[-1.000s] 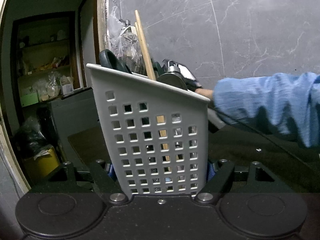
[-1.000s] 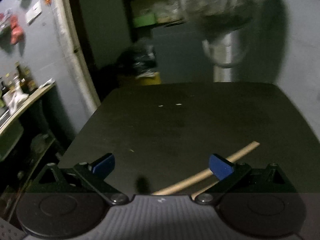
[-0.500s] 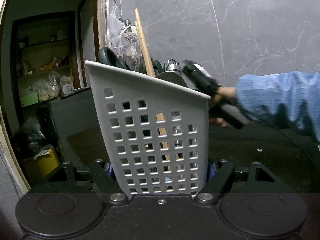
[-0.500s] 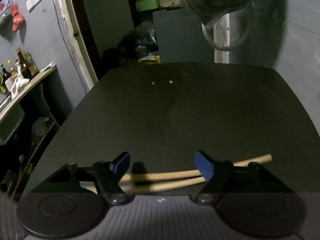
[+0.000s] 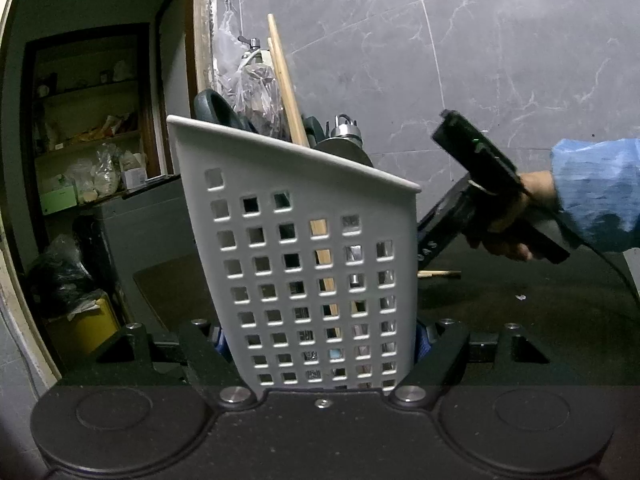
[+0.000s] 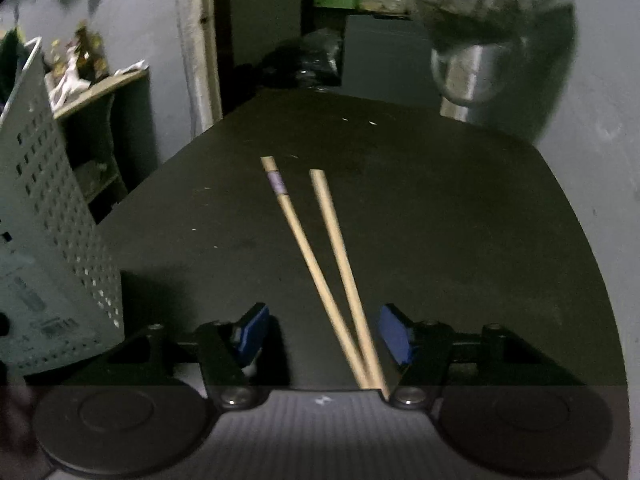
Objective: Organize utensils
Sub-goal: 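Close the right gripper on the purple-banded chopstick pair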
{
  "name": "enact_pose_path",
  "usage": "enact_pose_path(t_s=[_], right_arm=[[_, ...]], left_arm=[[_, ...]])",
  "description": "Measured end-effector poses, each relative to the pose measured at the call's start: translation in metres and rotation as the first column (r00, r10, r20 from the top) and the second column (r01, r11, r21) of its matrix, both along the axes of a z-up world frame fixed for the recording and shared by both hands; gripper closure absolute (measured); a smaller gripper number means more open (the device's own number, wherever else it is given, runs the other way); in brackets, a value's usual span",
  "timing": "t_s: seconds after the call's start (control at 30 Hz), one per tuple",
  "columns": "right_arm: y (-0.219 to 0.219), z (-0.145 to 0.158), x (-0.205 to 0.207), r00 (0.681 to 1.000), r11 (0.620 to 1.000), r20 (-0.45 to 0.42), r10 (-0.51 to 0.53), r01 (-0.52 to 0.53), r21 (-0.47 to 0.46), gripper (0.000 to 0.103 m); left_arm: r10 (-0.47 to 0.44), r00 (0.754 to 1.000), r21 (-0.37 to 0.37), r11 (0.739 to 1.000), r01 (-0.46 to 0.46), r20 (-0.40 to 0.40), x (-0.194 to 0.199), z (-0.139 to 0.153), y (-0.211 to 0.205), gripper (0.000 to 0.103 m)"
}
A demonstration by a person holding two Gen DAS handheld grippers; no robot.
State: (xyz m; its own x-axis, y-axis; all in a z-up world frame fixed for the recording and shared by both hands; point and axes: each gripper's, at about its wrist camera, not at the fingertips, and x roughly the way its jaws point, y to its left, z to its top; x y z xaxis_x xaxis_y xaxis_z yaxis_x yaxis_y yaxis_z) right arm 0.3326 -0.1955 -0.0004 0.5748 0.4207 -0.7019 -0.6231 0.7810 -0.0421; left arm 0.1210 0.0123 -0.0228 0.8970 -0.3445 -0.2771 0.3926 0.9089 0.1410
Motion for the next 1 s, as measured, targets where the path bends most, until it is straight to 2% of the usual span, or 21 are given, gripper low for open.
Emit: enact_pose_path(t_s=[0.1, 0.17, 0.27, 0.4, 0.67, 0.83, 1.0], right_arm=[[0.006, 0.002, 0.009, 0.999, 1.000, -0.032, -0.002, 0.003, 0.019, 0.052], [0.006, 0.004, 0.013, 0.999, 0.999, -0.040, -0.029, 0.030, 0.025, 0.071], [0.002, 0.003, 0.012, 0.997, 0.998, -0.052, -0.057, 0.059, 0.036, 0.087], [-0.008, 0.003, -0.005, 0.993, 0.995, -0.072, -0.092, 0.096, 0.042, 0.089], [-0.037, -0.003, -0.090, 0.988, 0.988, -0.091, -0.128, 0.134, 0.070, 0.089], [-0.051, -0.003, -0.127, 0.983, 0.985, -0.115, -0.145, 0.154, 0.080, 0.088], [-0.057, -0.001, -0.133, 0.980, 0.977, -0.126, -0.156, 0.172, 0.127, 0.078]], left_arm=[[0.002, 1.000, -0.001, 1.000, -0.002, -0.001, 0.000, 0.000, -0.001, 0.024], [0.002, 1.000, -0.001, 1.000, -0.002, 0.000, 0.000, 0.000, -0.002, 0.024], [0.002, 1.000, -0.003, 1.000, -0.002, 0.001, 0.000, -0.001, -0.002, 0.025], [0.001, 1.000, -0.004, 1.000, -0.001, 0.001, 0.000, -0.002, -0.001, 0.025], [-0.001, 1.000, -0.003, 1.000, 0.001, 0.002, 0.000, -0.003, -0.001, 0.025], [-0.001, 1.000, -0.002, 1.000, 0.001, 0.004, 0.000, -0.004, 0.000, 0.025], [-0.001, 1.000, 0.001, 1.000, 0.001, 0.003, 0.000, -0.004, 0.000, 0.024]])
